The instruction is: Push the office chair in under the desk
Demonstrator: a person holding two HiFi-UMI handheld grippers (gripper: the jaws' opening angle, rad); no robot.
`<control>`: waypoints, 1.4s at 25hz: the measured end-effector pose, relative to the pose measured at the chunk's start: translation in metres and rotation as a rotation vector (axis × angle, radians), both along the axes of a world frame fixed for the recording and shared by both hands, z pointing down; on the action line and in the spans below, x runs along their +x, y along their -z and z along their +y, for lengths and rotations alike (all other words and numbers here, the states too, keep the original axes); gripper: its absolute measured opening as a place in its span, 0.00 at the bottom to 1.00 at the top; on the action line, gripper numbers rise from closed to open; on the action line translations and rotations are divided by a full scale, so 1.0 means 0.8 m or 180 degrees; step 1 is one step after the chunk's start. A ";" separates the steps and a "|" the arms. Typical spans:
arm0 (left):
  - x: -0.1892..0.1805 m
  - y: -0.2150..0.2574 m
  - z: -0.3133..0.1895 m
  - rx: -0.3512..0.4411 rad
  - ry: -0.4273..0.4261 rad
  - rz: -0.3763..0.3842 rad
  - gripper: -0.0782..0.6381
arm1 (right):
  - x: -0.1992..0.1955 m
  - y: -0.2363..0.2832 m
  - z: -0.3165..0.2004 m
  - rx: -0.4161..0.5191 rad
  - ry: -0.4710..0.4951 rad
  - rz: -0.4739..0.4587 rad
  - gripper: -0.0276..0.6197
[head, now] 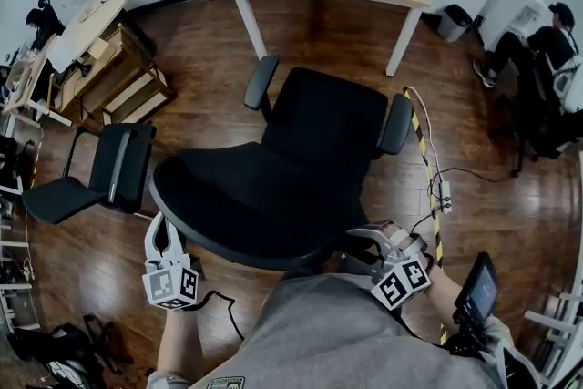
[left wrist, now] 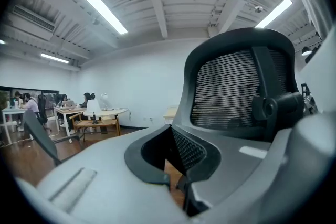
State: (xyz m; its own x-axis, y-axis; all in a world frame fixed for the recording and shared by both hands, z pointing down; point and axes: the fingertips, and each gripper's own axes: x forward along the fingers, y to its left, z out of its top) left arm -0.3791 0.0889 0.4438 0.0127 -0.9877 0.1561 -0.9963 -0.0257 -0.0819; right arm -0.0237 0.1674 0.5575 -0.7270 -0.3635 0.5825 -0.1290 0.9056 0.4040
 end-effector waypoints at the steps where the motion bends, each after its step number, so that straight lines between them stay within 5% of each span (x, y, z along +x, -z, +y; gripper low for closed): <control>1: 0.004 0.000 -0.002 -0.0009 -0.0029 -0.0028 0.12 | 0.009 0.000 -0.001 -0.0003 -0.0005 0.0027 0.28; 26: 0.059 -0.041 -0.014 -0.0300 -0.0679 -0.0514 0.12 | 0.168 -0.013 -0.032 -0.0066 0.0032 0.0724 0.27; 29: 0.063 -0.055 -0.008 -0.0459 -0.1016 -0.0892 0.12 | 0.171 -0.011 -0.033 -0.0070 0.0026 0.0743 0.27; 33: 0.073 -0.084 -0.004 -0.0797 -0.1756 -0.1772 0.12 | 0.172 -0.012 -0.034 -0.0050 0.0082 0.0748 0.27; 35: 0.075 -0.098 -0.003 -0.0955 -0.2071 -0.2180 0.25 | 0.172 -0.015 -0.035 -0.0054 0.0094 0.0768 0.27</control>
